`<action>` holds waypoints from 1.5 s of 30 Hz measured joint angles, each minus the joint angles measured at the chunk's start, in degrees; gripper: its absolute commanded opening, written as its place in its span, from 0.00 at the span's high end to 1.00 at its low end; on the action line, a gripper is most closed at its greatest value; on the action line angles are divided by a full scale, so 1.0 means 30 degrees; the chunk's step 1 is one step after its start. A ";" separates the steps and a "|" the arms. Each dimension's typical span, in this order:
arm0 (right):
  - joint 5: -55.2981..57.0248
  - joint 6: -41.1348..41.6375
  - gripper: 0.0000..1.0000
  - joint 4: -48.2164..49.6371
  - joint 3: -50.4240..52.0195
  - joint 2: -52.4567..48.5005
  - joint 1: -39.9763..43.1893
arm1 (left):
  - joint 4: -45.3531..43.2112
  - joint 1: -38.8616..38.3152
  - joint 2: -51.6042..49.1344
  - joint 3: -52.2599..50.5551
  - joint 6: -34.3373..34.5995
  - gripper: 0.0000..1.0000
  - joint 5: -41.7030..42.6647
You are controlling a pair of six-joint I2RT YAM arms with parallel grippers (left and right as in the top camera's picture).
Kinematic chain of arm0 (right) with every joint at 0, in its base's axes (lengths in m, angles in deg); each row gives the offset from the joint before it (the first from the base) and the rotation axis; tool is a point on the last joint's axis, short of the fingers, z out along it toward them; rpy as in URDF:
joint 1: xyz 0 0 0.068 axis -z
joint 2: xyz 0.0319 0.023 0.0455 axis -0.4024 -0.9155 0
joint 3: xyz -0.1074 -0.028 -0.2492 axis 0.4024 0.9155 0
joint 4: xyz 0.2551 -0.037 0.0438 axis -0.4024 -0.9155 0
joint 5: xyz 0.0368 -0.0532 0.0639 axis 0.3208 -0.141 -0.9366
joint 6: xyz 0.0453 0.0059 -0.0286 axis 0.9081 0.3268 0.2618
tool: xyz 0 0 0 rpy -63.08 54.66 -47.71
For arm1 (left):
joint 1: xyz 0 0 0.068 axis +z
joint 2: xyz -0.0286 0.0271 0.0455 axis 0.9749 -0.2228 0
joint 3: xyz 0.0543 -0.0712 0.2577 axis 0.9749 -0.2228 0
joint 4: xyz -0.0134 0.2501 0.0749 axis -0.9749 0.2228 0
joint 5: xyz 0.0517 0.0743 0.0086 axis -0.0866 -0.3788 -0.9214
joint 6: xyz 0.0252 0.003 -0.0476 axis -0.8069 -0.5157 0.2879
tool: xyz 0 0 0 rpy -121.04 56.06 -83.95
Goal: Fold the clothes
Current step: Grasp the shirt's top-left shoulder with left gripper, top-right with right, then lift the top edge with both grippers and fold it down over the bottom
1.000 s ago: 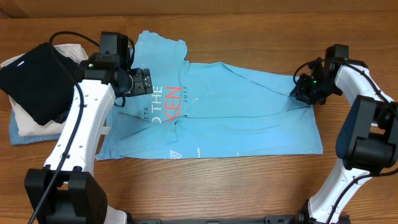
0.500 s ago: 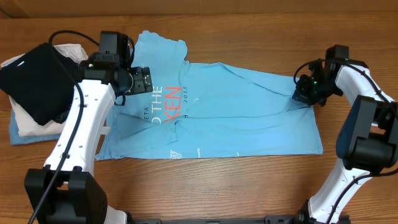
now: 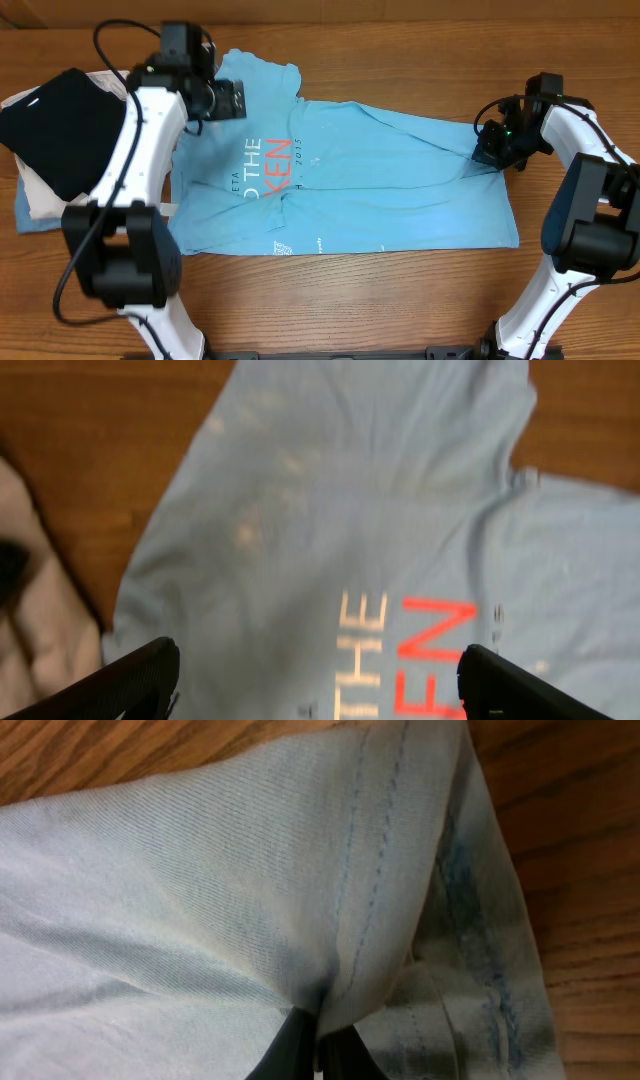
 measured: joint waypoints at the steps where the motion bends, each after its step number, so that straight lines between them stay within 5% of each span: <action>1: 0.0000 -0.0007 0.96 -0.0022 0.0000 0.0000 0.0000 | -0.0044 0.0291 -0.0561 0.0648 -0.0022 0.09 0.0372; 10: 0.0000 0.0000 0.96 -0.0007 0.0000 0.0000 0.0000 | -0.1100 0.2069 -0.4699 0.4342 -0.0233 0.09 0.1705; 30: 0.0007 -0.0007 0.95 0.0022 0.0000 0.0000 0.0000 | -0.5967 0.2091 -0.8845 0.4699 -0.0430 0.15 0.2885; 33: 0.0000 -0.0007 0.95 0.0015 0.0000 0.0000 0.0000 | -0.5799 0.2091 -0.8874 0.4728 -0.0437 0.29 0.2936; 36: 0.0000 0.0000 0.95 0.0015 0.0000 0.0000 0.0000 | -0.5034 0.2091 -0.8874 0.4852 -0.0568 0.62 0.2987; 41: 0.0000 -0.0007 0.96 0.0007 0.0000 0.0000 0.0000 | -0.4320 0.2084 -0.8888 0.4860 -0.0707 0.76 0.3118; 45: 0.0000 -0.0015 0.96 0.0000 0.0000 0.0000 0.0000 | -0.4255 0.2091 -0.8918 0.4860 -0.0736 0.96 0.3118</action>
